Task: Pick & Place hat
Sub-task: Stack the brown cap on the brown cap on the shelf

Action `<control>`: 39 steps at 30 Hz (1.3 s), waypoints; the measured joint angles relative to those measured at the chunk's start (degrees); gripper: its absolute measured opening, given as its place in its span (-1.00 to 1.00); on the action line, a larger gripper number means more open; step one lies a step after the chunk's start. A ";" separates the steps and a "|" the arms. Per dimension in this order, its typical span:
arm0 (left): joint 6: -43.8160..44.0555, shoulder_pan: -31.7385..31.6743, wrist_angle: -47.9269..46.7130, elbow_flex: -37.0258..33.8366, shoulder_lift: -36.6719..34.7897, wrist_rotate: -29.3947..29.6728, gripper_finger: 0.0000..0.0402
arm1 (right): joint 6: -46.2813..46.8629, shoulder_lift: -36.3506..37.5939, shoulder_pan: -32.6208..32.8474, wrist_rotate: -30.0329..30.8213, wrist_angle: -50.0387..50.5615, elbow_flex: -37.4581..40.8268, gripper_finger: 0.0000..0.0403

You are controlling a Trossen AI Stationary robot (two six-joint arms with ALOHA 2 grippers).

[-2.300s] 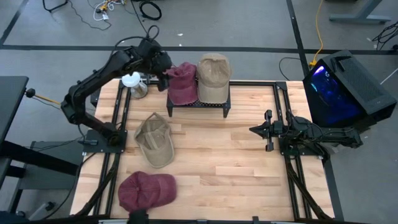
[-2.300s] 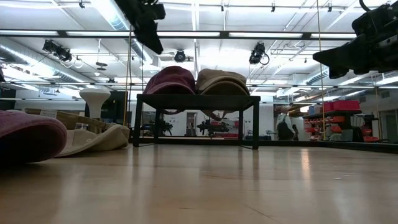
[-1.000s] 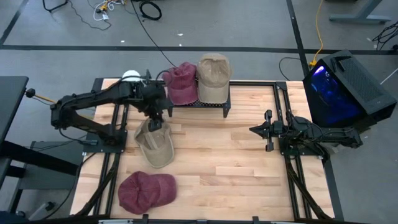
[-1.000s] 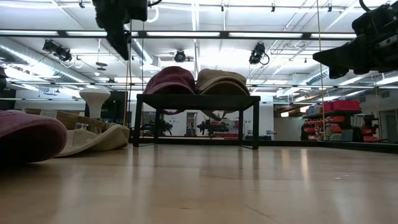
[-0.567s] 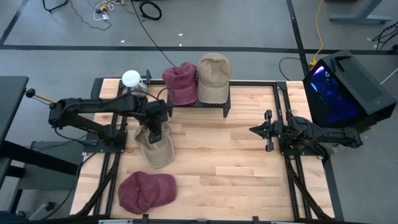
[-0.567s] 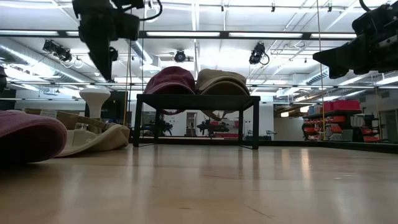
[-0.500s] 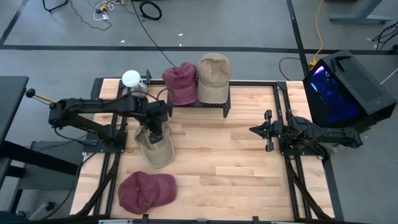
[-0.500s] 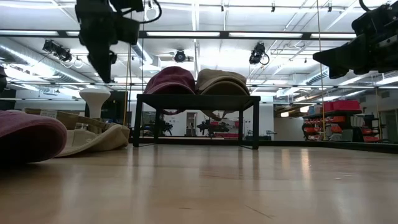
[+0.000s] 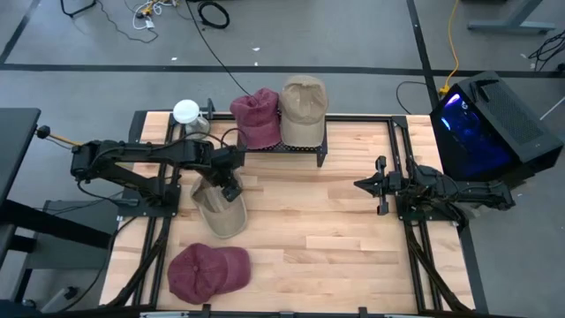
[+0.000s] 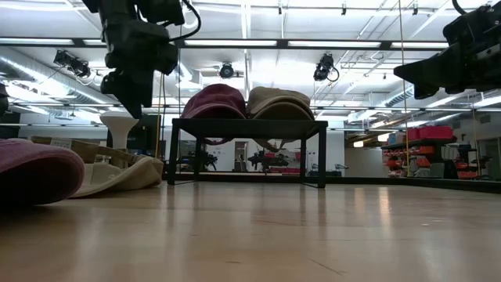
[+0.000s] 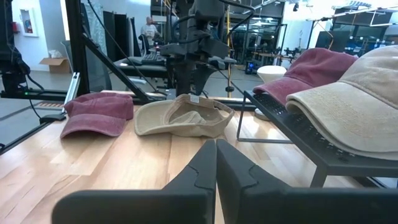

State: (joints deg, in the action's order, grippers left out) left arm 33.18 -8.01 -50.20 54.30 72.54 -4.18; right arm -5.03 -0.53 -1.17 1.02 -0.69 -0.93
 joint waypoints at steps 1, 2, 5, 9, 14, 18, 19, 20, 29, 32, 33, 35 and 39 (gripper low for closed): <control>2.84 0.00 0.37 0.00 0.08 0.10 0.10 | 0.00 0.01 -0.01 -0.01 -0.01 0.00 -0.95; 5.86 0.02 0.53 0.00 0.10 0.08 0.09 | 0.00 0.00 -0.02 -0.02 0.00 0.00 -0.95; 12.04 0.26 1.19 0.00 0.10 0.07 0.08 | 0.00 0.02 -0.01 -0.02 0.00 0.00 -0.95; 15.19 1.32 1.12 0.02 0.22 0.11 0.05 | 0.00 0.00 -0.01 -0.01 0.00 0.00 -0.95; 20.93 3.53 1.04 0.02 0.27 0.08 0.04 | 0.00 0.00 -0.02 -0.01 -0.01 0.00 -0.95; 28.97 6.12 1.08 0.02 0.27 0.11 0.04 | 0.01 0.01 0.00 0.00 0.00 0.00 -0.95; 31.02 6.88 1.10 0.02 0.43 0.43 0.04 | 0.00 0.00 -0.02 0.00 0.00 0.00 -0.95; 32.91 7.65 1.13 0.04 0.80 0.69 0.04 | 0.00 0.00 0.00 0.00 0.00 0.00 -0.95; 47.72 13.47 3.18 0.04 7.09 5.74 0.04 | 0.00 0.00 -0.02 -0.01 -0.02 0.00 -0.95; 52.61 14.06 5.73 0.07 7.85 9.41 0.04 | 0.00 0.00 0.00 0.00 -0.01 0.00 -0.95; 53.99 14.16 6.54 0.08 8.14 9.96 0.04 | 0.00 0.00 -0.01 -0.01 -0.02 0.00 -0.95; 56.14 14.40 7.16 0.11 8.69 10.68 0.04 | 0.00 0.00 0.00 0.00 0.00 0.00 -0.95; 57.75 14.39 7.39 1.79 11.16 12.28 0.04 | 0.00 0.02 -0.02 -0.02 -0.02 0.00 -0.95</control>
State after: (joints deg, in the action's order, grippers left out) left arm 90.93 6.38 -42.82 56.09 83.70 8.10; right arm -5.04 -0.51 -1.19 0.99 -0.71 -0.93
